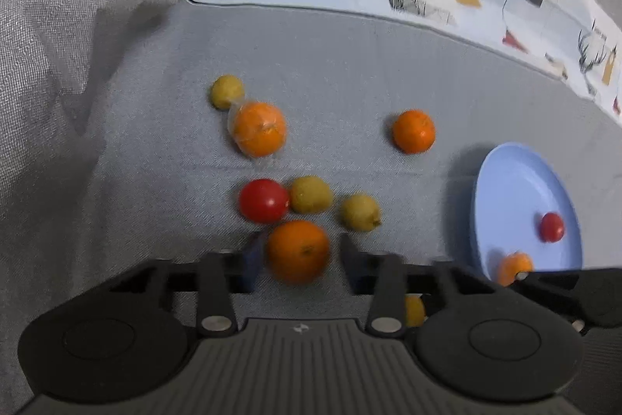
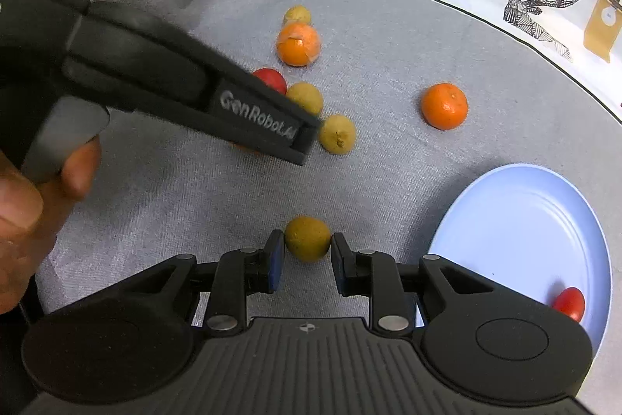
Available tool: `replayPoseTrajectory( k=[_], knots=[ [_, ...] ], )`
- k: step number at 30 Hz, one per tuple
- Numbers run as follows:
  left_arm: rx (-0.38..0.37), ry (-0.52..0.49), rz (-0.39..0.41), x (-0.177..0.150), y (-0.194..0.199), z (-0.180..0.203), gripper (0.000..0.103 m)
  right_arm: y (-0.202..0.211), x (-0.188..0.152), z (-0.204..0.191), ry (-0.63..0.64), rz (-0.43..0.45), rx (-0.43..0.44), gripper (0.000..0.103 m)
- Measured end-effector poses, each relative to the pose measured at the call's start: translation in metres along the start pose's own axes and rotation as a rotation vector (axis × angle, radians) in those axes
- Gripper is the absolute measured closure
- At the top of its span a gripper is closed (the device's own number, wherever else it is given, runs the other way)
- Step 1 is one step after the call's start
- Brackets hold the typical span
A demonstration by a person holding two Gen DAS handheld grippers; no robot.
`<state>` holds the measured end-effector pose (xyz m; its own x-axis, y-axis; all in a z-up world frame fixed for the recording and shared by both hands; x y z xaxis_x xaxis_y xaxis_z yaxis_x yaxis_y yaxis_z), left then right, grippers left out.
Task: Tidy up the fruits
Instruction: 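Grasp a small yellow fruit with the right tool while the left tool grasps an orange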
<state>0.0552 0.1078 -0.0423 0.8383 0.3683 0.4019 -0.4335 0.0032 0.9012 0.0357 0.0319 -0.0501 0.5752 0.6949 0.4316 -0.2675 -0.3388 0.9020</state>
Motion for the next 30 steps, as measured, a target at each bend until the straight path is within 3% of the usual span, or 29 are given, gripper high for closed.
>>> replayPoseTrajectory(
  k=[7, 11, 25, 30],
  knots=[
    [-0.014, 0.023, -0.01, -0.005, 0.012, -0.009, 0.064, 0.003, -0.002, 0.001, -0.005, 0.005, -0.001, 0.076],
    [-0.024, -0.014, -0.063, -0.01, 0.006, -0.006, 0.063, 0.002, -0.004, 0.001, -0.005, 0.002, 0.001, 0.076],
    [0.013, -0.063, -0.054, -0.01, -0.001, 0.004, 0.062, 0.001, -0.003, 0.002, -0.017, 0.002, -0.006, 0.076],
    [-0.003, -0.062, -0.026, -0.009, 0.003, 0.007, 0.063, 0.006, -0.001, 0.003, -0.034, 0.039, -0.014, 0.076]
  ],
)
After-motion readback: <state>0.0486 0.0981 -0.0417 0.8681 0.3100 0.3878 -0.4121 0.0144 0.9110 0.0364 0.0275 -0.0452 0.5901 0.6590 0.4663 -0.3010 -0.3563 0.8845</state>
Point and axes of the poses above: each gripper's, at about its wrist camera, not at the fingertips, and y roughly against the way its jaws point, z to its right, x to its top, the point moved 1 cm from there along -y, roughly the way its jaws point, and after that the axes turned 7 degrees about y, right-handed, at the moved point
